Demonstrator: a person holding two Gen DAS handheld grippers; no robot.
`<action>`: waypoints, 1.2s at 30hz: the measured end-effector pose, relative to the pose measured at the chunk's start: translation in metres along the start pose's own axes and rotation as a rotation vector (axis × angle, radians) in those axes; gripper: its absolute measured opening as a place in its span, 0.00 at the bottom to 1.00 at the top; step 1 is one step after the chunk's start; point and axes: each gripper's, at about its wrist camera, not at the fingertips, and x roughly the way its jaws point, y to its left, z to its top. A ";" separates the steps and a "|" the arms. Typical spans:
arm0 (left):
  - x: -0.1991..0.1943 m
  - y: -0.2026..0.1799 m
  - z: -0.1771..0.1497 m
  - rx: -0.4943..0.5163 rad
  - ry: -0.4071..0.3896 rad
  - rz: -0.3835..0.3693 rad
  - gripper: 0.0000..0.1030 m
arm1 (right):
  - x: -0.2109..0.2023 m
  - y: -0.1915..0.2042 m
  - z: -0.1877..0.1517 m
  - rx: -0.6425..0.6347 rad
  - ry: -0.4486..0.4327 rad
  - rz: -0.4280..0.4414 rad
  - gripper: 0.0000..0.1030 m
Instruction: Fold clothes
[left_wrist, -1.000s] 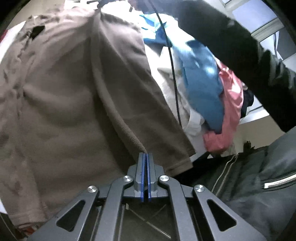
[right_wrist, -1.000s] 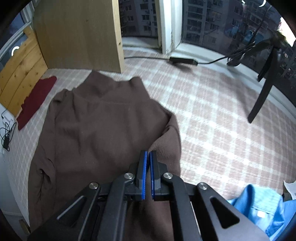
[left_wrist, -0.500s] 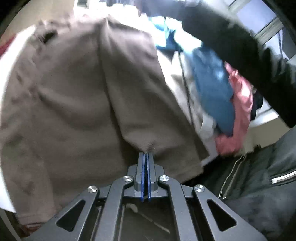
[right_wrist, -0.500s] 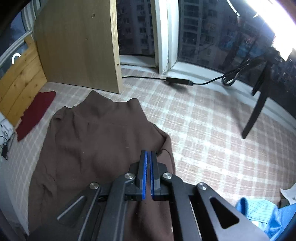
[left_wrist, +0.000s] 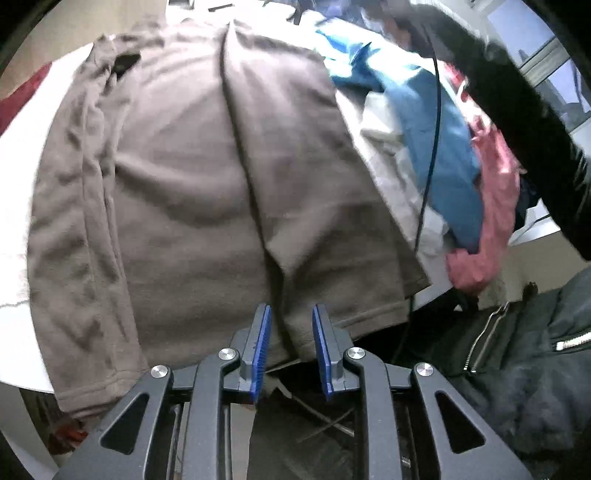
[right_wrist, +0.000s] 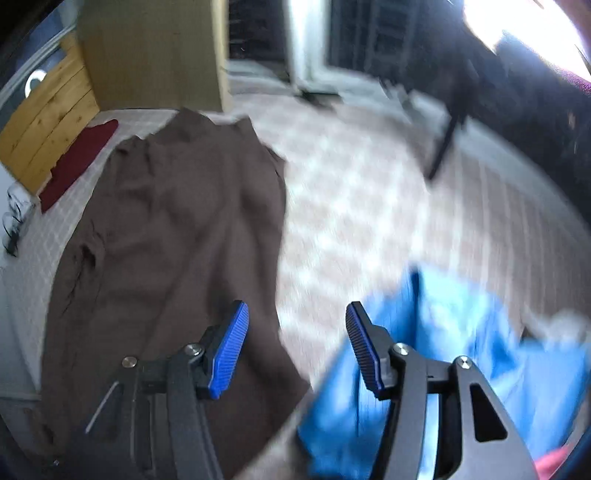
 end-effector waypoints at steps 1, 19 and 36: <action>-0.002 -0.003 0.000 0.011 -0.008 -0.002 0.21 | 0.007 -0.004 -0.006 0.019 0.039 0.014 0.53; 0.053 -0.077 0.002 0.197 0.056 -0.054 0.06 | 0.022 0.007 -0.019 -0.027 0.051 0.020 0.09; 0.056 -0.130 0.006 0.382 -0.035 -0.008 0.27 | 0.026 -0.007 -0.012 0.053 0.007 0.086 0.36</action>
